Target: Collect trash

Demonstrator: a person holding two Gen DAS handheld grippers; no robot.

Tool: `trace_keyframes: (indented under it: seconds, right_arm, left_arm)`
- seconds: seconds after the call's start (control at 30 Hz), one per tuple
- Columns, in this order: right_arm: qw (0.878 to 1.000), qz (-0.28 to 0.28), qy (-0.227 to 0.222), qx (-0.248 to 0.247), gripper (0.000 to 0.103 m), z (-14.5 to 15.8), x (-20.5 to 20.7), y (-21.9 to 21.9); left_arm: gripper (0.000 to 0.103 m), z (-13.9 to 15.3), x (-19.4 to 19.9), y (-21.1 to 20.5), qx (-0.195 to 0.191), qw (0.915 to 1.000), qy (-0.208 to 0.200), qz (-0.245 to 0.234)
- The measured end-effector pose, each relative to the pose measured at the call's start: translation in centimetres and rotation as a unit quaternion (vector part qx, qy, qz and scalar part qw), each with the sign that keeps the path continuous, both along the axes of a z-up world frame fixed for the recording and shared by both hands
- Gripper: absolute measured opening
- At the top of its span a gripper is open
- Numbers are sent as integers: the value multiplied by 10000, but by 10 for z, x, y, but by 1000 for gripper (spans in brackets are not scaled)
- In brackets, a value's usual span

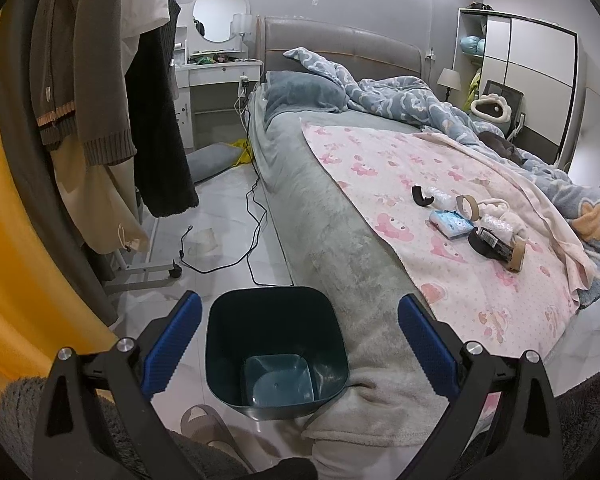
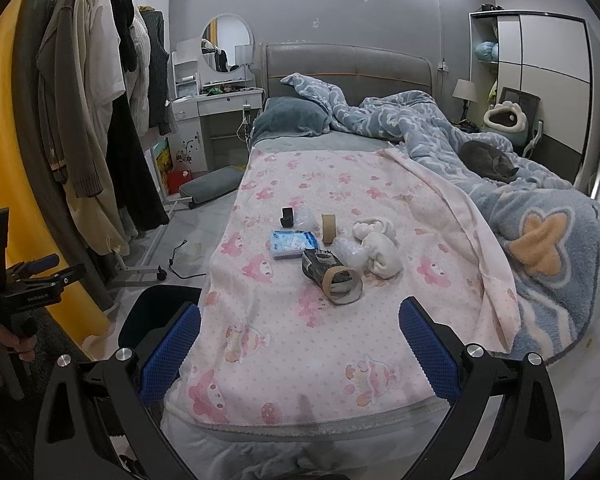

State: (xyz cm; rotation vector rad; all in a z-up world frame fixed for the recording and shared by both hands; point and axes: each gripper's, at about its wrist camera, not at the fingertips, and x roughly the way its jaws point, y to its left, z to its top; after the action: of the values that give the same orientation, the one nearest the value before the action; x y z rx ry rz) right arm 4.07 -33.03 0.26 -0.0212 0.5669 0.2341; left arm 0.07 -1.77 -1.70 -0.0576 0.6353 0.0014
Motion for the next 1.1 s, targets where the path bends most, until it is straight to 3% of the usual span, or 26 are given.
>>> trace_keyframes:
  seconds: [1.1]
  right_arm:
    - [10000,25,31,-35,100,0,0,5]
  left_arm:
    - [100,1,1,6,-26,10000,33,-4]
